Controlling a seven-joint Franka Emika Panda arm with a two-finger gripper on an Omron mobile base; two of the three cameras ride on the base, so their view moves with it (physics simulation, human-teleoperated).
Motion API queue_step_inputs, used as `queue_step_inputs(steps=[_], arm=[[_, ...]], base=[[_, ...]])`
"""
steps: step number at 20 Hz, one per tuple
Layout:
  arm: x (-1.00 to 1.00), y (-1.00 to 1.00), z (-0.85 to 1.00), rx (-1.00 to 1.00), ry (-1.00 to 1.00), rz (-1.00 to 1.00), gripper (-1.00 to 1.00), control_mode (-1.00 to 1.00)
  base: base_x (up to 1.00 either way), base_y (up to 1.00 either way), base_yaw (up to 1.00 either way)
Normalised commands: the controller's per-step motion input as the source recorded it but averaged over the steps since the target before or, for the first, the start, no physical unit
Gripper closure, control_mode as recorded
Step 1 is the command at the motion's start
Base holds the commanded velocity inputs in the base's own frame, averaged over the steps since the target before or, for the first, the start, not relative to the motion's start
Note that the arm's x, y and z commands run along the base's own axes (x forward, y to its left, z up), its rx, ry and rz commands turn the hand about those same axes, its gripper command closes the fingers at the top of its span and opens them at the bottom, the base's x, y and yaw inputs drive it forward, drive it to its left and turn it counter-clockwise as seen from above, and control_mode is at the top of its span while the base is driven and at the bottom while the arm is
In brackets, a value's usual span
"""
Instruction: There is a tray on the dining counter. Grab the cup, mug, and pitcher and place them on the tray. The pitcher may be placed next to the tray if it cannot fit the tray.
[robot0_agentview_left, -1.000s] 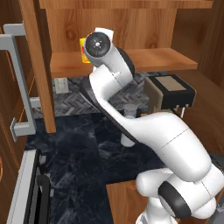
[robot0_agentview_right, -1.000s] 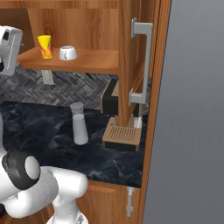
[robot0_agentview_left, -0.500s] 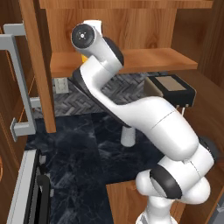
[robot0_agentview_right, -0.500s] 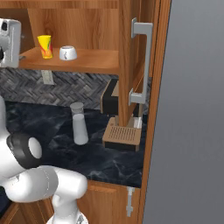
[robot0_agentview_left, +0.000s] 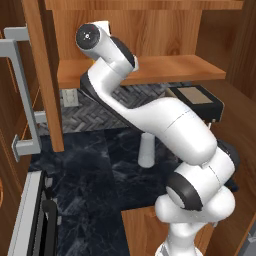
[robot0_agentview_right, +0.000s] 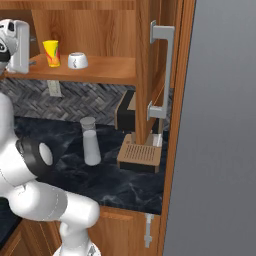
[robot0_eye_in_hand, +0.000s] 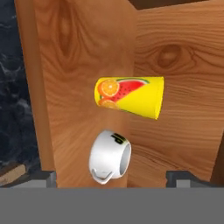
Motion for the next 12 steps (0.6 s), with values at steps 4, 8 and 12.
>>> queue_step_inputs(steps=[4, 8, 12], arm=[[0.29, 0.00, 0.00, -0.07, 0.03, 0.00, -1.00, -1.00], [0.22, 0.01, 0.00, -0.05, 0.01, 0.00, -1.00, -1.00], [0.15, 0.03, 0.00, -0.03, 0.00, 0.00, -1.00, -1.00]], base=[[0.00, 0.00, 0.00], [0.00, 0.00, 0.00], [0.00, 0.00, 0.00]])
